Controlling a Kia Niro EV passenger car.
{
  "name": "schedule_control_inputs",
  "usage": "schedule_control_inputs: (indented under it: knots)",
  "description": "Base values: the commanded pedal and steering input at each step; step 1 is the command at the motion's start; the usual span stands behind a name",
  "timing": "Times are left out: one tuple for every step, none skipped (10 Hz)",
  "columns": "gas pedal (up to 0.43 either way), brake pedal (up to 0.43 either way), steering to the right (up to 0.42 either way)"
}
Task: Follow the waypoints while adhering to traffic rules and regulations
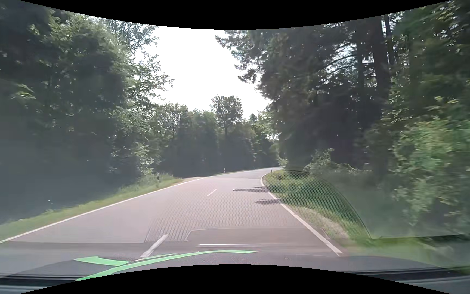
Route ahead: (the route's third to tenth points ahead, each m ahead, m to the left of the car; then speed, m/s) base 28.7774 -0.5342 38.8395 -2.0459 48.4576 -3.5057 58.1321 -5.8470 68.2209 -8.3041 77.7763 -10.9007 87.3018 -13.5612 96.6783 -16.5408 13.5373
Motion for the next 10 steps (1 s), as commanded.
schedule_control_inputs:
  knots:
    - [0.067,0.000,0.017]
    - [0.067,0.000,0.018]
    - [0.067,0.000,0.018]
    - [0.079,0.000,0.018]
    - [0.079,0.000,0.017]
    - [0.079,0.000,0.017]
    - [0.079,0.000,0.018]
    - [0.079,0.000,0.017]
    - [0.079,0.000,0.017]
    - [0.079,0.000,0.018]
